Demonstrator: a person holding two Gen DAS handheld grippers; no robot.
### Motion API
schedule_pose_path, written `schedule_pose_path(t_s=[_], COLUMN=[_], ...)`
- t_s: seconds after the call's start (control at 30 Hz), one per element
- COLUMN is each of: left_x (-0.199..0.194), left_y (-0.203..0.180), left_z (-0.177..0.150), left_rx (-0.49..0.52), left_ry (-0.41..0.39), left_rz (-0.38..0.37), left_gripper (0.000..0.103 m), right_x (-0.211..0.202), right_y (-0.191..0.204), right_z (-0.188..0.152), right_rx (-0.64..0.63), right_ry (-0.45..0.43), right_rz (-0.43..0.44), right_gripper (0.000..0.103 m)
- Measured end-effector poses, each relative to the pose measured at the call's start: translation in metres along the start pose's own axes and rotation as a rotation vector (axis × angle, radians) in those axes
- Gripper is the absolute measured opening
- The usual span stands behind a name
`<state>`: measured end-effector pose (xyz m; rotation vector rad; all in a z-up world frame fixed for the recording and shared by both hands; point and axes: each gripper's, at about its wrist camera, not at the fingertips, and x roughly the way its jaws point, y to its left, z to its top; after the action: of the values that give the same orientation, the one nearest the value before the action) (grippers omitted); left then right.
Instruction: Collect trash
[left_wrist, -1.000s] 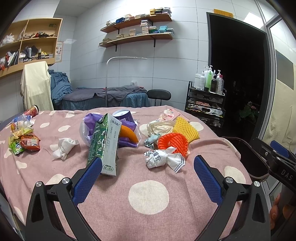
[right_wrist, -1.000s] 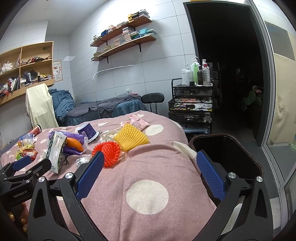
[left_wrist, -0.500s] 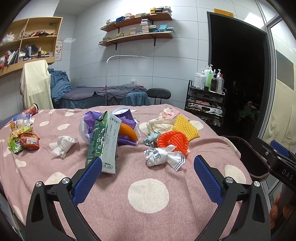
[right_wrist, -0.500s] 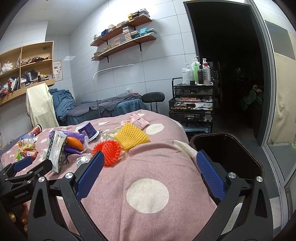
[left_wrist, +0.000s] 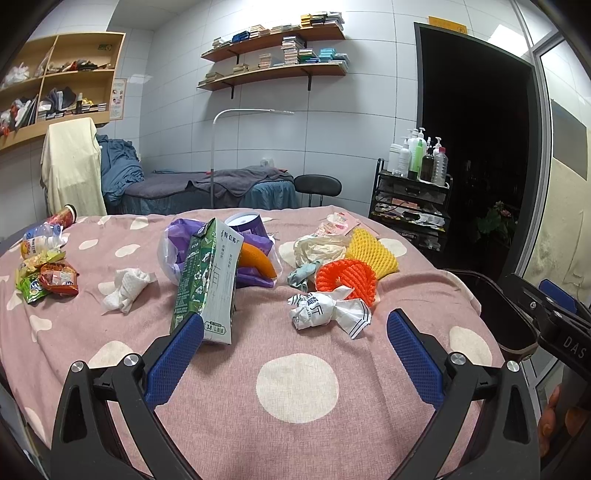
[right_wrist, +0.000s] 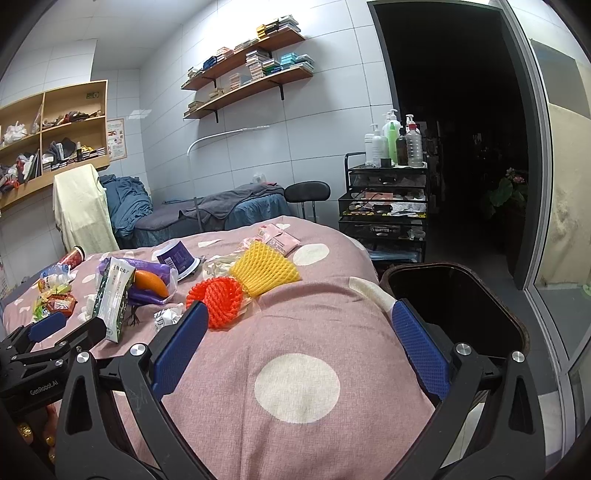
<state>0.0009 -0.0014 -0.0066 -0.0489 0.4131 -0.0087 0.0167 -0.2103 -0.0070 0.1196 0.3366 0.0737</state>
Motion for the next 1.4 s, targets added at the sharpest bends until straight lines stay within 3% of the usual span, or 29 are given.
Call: schedule_pose_path(t_s=[0.93,1.23,1.4], left_x=[0.007,0.019,0.034], left_y=[0.005,0.031,0.066], left_z=[-0.008,-0.006,0.006], left_rx=[0.006,-0.020,-0.068], left_ry=[0.024,0.088,0.131], left_rz=[0.003,-0.015,-0.011], left_gripper=[0.098,0.098,0.098], right_x=[0.008,0.044,0.069], right_y=[0.008,0.034,0.056], right_z=[-0.001,-0.004,-0.003], right_rx=[-0.032,-0.135,-0.181], right_ry=[0.049,0.197,0.282], right_rz=[0.016,0.116,0.231], right_gripper=[0.098,0.098,0.098])
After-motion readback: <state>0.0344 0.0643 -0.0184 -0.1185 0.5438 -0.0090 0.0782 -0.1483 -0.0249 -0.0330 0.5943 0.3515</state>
